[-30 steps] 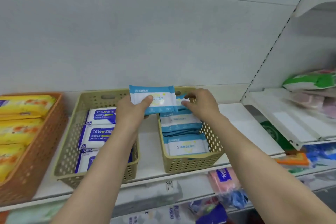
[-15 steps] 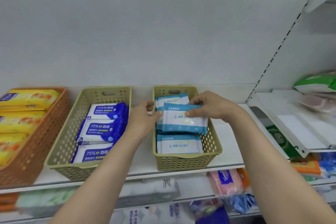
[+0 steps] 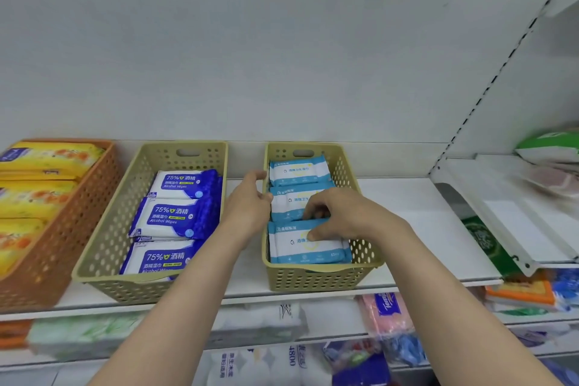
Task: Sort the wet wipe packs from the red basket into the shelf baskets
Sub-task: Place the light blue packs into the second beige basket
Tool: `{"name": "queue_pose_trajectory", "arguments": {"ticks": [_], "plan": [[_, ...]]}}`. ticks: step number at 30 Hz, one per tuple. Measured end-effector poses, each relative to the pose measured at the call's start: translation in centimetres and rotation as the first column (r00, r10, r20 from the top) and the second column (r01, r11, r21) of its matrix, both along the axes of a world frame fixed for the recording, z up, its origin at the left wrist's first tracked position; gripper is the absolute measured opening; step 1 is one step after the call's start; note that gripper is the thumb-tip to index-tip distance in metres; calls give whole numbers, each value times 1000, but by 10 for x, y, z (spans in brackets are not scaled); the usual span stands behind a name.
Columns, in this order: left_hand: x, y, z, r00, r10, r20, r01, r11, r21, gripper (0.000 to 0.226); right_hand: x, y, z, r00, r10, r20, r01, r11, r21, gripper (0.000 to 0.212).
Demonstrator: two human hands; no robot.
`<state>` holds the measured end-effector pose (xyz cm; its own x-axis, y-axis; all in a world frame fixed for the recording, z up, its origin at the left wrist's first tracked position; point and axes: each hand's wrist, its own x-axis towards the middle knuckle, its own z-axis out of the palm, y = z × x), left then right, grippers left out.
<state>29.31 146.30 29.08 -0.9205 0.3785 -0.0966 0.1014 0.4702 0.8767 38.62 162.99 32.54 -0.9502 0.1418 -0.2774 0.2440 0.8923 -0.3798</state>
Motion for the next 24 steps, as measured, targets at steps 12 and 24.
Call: {"name": "queue_pose_trajectory", "arguments": {"ticks": [12, 24], "plan": [[-2, -2, -6, 997, 72, -34, -74, 996, -44, 41, -24, -1, -7, 996, 90, 15, -91, 981, 169, 64], [-14, -28, 51, 945, 0, -326, -28, 996, -84, 48, -59, -7, 46, 977, 88, -193, -41, 971, 235, 48]]}}
